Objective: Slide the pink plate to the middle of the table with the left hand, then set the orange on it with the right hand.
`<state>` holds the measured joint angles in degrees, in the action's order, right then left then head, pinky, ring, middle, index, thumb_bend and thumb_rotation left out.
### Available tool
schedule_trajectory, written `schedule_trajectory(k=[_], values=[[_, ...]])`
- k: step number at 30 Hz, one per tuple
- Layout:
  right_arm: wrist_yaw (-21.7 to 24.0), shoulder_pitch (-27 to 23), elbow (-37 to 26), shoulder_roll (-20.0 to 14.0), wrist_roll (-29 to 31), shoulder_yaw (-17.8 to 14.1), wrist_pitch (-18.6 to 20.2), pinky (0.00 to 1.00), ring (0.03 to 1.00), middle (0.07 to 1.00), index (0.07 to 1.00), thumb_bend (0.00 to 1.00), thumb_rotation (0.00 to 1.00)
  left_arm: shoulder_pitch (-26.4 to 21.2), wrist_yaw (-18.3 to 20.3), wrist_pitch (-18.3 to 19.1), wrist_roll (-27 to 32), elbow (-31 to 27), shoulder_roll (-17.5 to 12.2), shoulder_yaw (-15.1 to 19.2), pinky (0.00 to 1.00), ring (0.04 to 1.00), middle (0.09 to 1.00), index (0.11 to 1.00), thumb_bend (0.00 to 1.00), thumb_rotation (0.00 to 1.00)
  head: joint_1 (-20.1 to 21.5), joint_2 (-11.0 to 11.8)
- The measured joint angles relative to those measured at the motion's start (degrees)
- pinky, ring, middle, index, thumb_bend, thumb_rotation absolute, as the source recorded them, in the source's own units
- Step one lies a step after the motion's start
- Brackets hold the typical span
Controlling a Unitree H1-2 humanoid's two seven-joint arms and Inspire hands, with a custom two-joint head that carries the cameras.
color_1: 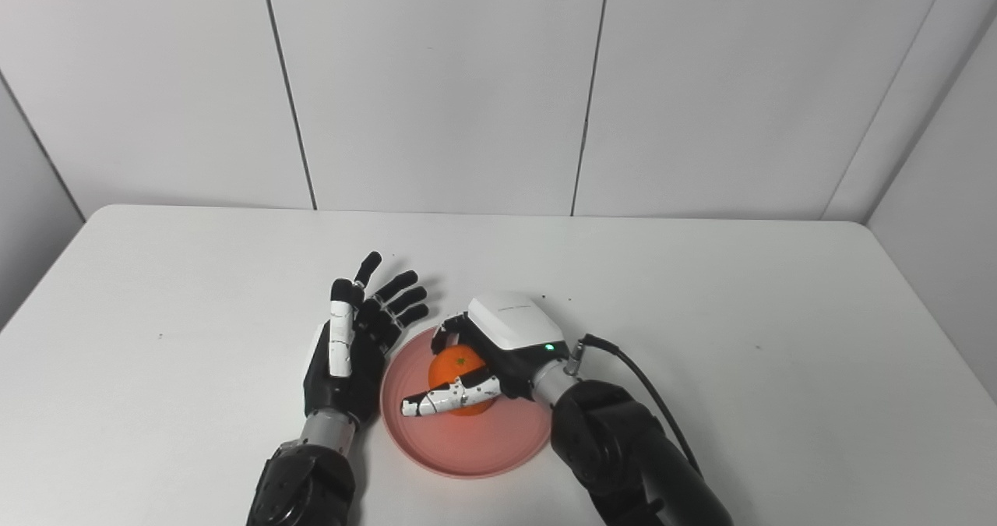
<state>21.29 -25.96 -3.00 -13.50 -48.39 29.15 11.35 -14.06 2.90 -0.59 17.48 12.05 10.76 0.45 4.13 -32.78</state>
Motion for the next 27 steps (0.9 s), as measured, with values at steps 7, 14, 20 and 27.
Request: schedule_trajectory(k=[7,14,20,27], values=[[-4.32,1.86,-2.60,-0.11,-2.24,0.15,-3.99,0.44,0.525,0.605,0.633,0.92,0.85,-0.04,-0.05,0.00,0.15,0.03,0.02,0.23,0.72,0.663,0.624,0.913,0.94,0.79,0.09,0.00],[-4.55,2.55,-3.86,-0.45,-3.41,-0.53,-4.82,0.53,0.611,0.675,0.689,0.94,0.87,-0.08,-0.06,0.01,0.21,0.03,0.02,0.23,0.77,0.674,0.626,0.919,0.93,0.80,0.09,0.00],[-5.86,3.27,-5.22,-0.38,-3.92,-1.75,-4.94,0.65,0.702,0.742,0.723,0.97,0.90,-0.15,-0.05,0.01,0.21,0.14,0.02,0.18,0.74,0.677,0.649,0.916,0.94,0.80,0.18,0.00],[-8.80,4.64,-6.16,0.46,-2.47,-4.75,-5.02,0.66,0.733,0.776,0.759,0.97,0.95,-0.16,0.01,0.08,1.34,0.08,0.02,0.13,0.71,0.698,0.710,0.927,0.91,0.81,0.18,0.09]])
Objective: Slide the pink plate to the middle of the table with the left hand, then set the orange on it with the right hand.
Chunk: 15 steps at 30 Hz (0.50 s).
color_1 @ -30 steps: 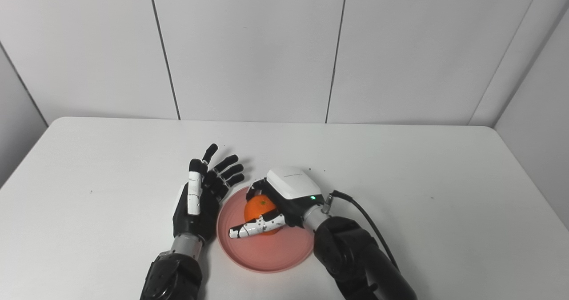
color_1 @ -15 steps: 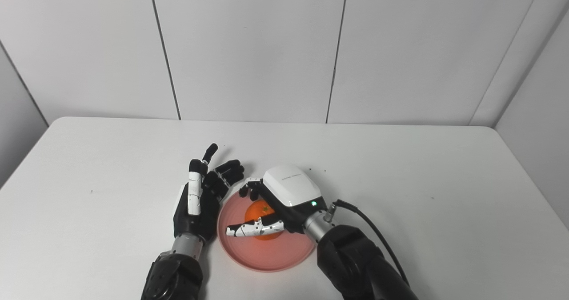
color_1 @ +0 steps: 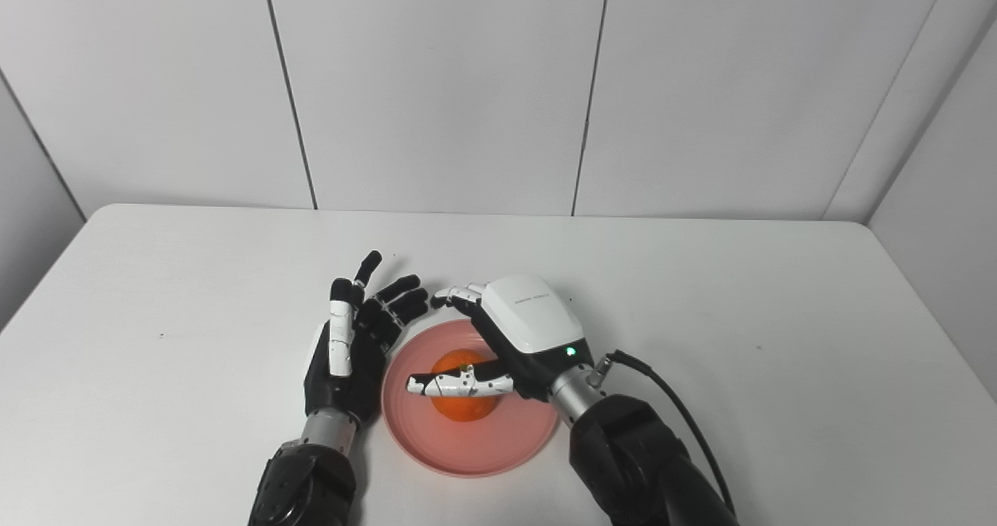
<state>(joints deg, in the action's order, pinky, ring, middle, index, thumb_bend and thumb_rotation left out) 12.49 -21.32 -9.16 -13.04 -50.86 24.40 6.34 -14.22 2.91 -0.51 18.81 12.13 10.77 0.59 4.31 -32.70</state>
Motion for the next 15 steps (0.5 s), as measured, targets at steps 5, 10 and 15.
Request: schedule_trajectory(k=[5,10,15], values=[[-2.69,0.98,0.23,0.91,3.83,-3.21,-0.52,0.64,0.733,0.783,0.772,0.93,0.98,0.00,0.02,0.05,0.46,-0.04,0.00,0.01,0.76,0.750,0.771,0.940,0.90,0.81,0.09,0.09],[-6.93,1.33,2.29,1.88,9.16,-6.97,-2.02,0.68,0.778,0.817,0.828,0.92,1.00,-0.01,0.09,0.05,0.63,-0.02,-0.01,-0.01,0.82,0.783,0.811,0.950,0.90,0.82,-0.09,0.09],[-11.17,3.23,7.09,4.93,16.50,-11.25,-4.14,0.70,0.810,0.853,0.863,0.95,1.00,-0.07,0.08,0.05,0.43,-0.03,-0.01,0.01,0.84,0.801,0.852,0.961,0.90,0.84,0.00,0.18]])
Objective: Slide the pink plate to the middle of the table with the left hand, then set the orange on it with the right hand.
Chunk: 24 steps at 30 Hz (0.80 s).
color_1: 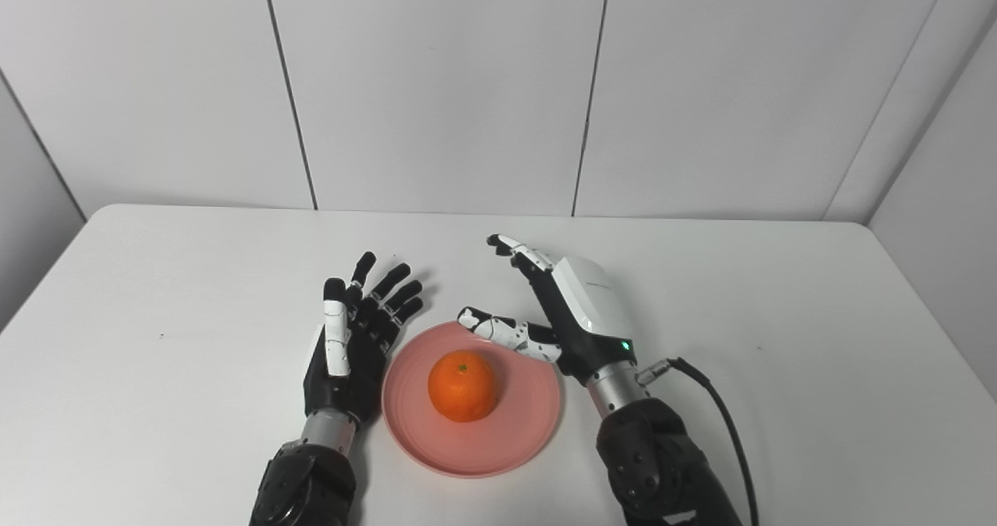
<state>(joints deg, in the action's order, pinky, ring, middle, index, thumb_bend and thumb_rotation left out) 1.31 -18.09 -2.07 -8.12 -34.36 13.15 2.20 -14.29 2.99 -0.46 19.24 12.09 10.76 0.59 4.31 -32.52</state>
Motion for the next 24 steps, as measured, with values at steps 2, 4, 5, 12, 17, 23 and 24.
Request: schedule_trajectory(k=[2,4,5,12,17,23,24], values=[[-1.01,1.00,1.90,1.79,4.90,-2.43,-0.89,0.76,0.839,0.870,0.868,0.90,1.00,-0.02,-0.01,0.00,-0.07,-0.01,-0.01,0.04,0.86,0.835,0.882,0.964,0.89,0.84,0.09,0.00],[-1.90,1.76,3.45,3.50,10.07,-5.10,-1.28,0.81,0.867,0.888,0.886,0.86,1.00,-0.03,-0.01,-0.03,-0.43,-0.01,-0.02,0.04,0.89,0.858,0.904,0.969,0.90,0.84,0.09,0.00],[-2.01,1.85,4.56,4.35,13.88,-6.68,-1.71,0.82,0.880,0.891,0.897,0.86,1.00,-0.04,-0.01,-0.08,-0.62,-0.01,-0.03,0.05,0.90,0.869,0.917,0.972,0.90,0.85,0.17,0.00],[-2.02,2.04,10.52,7.80,29.48,-13.96,-2.34,0.92,0.922,0.901,0.895,0.91,1.00,-0.64,-0.83,-1.97,-5.03,0.87,-0.07,0.04,0.98,0.958,0.977,0.960,0.94,0.87,0.26,-0.18],[-2.04,2.32,13.04,9.45,35.80,-16.22,-3.52,0.96,0.931,0.914,0.895,0.93,1.00,-1.94,-2.24,-4.06,-8.05,2.57,-0.34,0.31,1.00,0.986,0.989,0.961,0.98,0.88,0.53,-0.26],[-1.00,1.76,15.43,10.42,41.99,-17.93,-6.06,0.99,0.953,0.905,0.884,0.96,1.00,-2.51,-4.28,-4.77,-12.17,3.27,-1.29,0.30,1.00,0.981,0.991,0.956,0.95,0.91,0.26,-0.26],[-0.29,1.55,15.94,10.67,43.52,-18.39,-6.88,0.99,0.955,0.905,0.885,0.95,1.00,-2.51,-5.13,-4.72,-13.26,3.26,-1.36,0.29,1.00,0.982,0.993,0.957,0.93,0.92,0.26,-0.26]])
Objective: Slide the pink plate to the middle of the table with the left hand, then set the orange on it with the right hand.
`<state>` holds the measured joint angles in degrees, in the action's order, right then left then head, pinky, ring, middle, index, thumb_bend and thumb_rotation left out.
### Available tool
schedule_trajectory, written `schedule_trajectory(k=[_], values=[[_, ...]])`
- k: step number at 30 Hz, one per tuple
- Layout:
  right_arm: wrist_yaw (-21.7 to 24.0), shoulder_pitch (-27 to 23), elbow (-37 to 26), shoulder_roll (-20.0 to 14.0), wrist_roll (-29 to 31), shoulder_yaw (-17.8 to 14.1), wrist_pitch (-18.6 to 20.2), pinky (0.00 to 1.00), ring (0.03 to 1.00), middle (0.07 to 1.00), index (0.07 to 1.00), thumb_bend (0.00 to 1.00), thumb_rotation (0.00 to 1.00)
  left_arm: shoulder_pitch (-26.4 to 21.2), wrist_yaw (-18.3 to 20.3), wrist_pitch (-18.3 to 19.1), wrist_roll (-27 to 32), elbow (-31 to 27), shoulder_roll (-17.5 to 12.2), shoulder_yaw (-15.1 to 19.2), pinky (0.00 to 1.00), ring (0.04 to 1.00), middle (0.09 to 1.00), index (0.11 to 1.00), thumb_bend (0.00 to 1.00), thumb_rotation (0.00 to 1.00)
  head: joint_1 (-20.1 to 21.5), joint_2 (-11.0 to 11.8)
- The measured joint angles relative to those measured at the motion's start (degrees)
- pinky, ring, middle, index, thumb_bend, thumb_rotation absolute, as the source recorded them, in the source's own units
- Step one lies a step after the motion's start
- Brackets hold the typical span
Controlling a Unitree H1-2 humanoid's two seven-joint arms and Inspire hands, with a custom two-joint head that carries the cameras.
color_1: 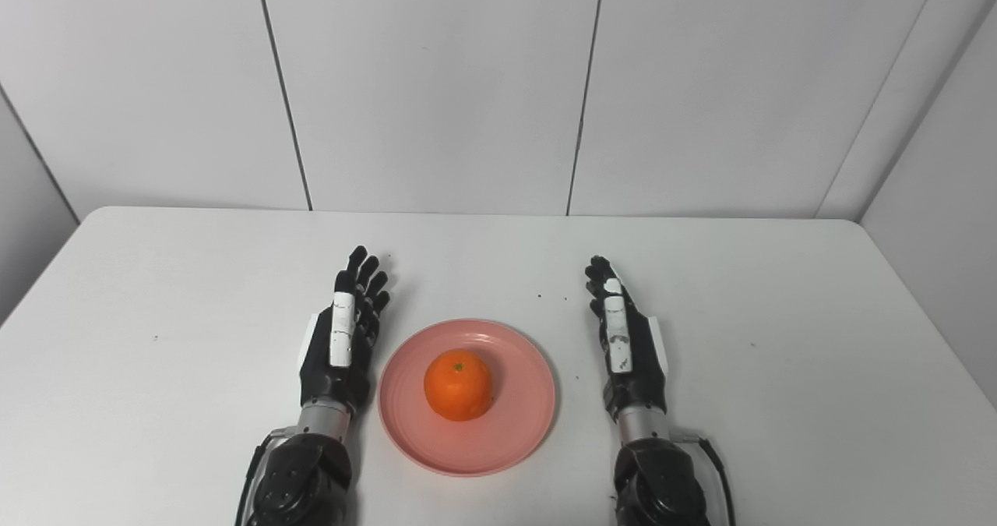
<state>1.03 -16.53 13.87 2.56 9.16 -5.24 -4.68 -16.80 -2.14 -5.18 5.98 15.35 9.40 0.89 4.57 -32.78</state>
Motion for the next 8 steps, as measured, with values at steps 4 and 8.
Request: schedule_trajectory(k=[4,8], values=[[0.75,-0.51,1.37,0.83,3.33,-1.21,-1.65,0.97,0.948,0.909,0.896,0.94,1.00,0.07,-2.63,1.96,-3.51,-0.77,-0.12,0.06,1.00,0.996,1.000,0.971,0.92,0.95,-0.09,-0.18],[0.75,-0.66,2.06,1.15,3.73,-1.27,-2.09,0.99,0.960,0.927,0.911,0.92,1.00,0.31,-3.17,3.72,-4.73,-1.86,-0.13,-0.07,1.00,0.999,1.000,0.978,0.92,0.95,0.09,-0.26]])
